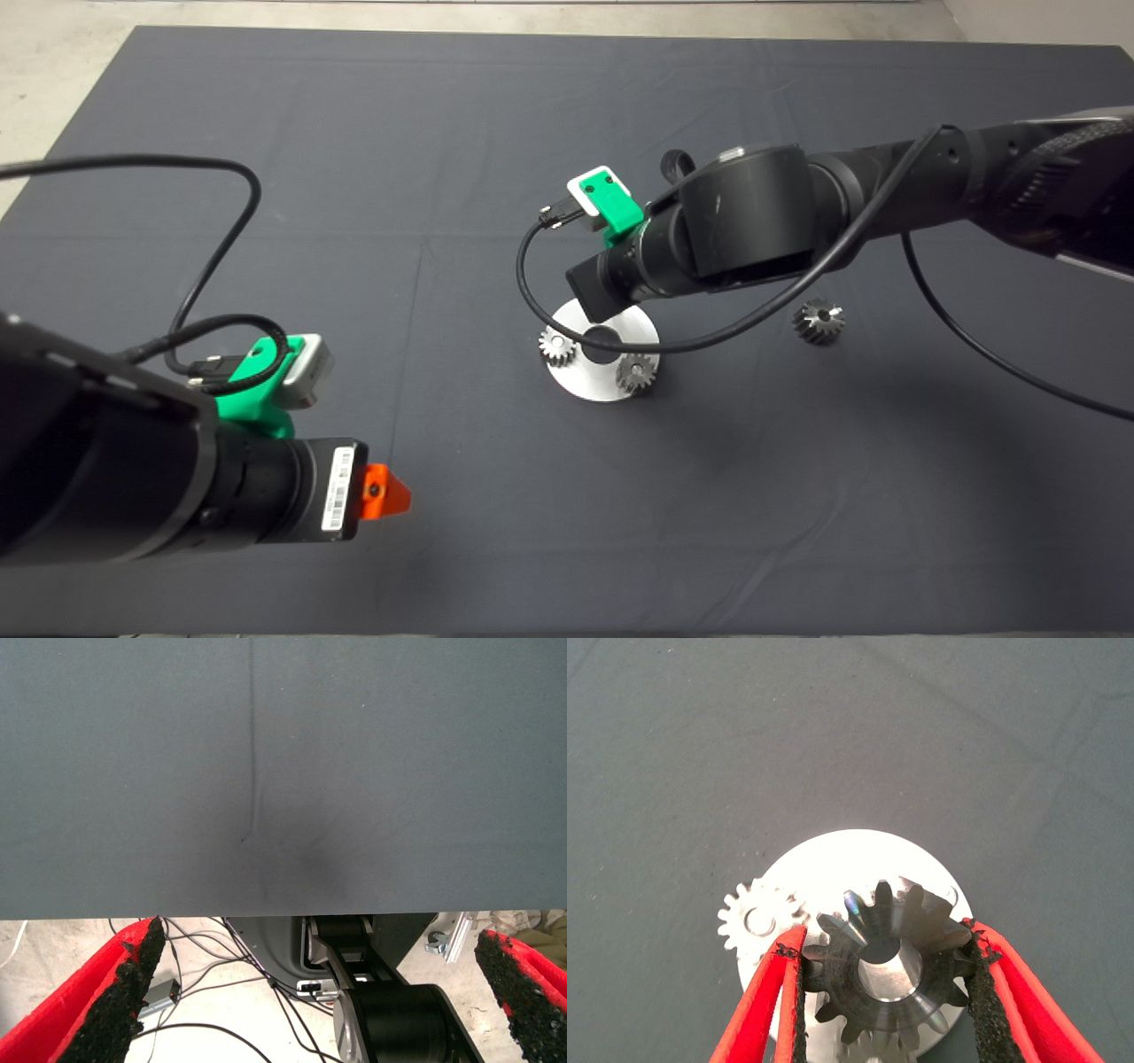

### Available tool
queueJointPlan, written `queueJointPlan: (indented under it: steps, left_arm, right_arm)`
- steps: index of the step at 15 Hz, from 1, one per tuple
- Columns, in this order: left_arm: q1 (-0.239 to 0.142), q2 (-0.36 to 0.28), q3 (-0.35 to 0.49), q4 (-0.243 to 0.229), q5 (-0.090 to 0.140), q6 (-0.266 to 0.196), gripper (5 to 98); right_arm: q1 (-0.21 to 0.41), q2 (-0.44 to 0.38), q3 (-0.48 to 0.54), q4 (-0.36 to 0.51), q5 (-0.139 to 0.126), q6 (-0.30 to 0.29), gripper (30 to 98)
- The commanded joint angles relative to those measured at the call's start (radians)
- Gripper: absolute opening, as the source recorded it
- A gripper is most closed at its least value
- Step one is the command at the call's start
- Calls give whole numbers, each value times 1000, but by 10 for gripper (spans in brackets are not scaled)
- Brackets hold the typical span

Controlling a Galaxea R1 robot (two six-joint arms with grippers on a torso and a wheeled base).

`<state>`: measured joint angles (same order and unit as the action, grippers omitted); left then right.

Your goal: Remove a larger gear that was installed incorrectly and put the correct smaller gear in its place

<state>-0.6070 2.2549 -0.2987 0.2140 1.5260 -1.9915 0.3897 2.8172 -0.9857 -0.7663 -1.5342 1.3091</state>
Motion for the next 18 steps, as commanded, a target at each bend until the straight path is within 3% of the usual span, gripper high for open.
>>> queueJointPlan:
  steps: [1, 4, 7, 11, 18]
  left_arm:
    - [-7, -1, -8, 16, 65, -6, 892]
    - [-7, 0, -20, 18, 65, -6, 892]
    - [-3, 1, -20, 19, 65, -6, 892]
    - [21, 1, -20, 38, 65, -6, 892]
    - [21, 1, -22, 53, 65, -6, 892]
  right_arm:
    - [-2, 25, -16, -73, -52, -21, 359]
    - [-31, 23, -54, -93, -52, -25, 359]
    - [-86, 15, -74, -153, -52, -67, 359]
    - [-84, 5, -81, -157, -52, -70, 361]
    - [-89, -26, -108, -191, -50, -86, 359]
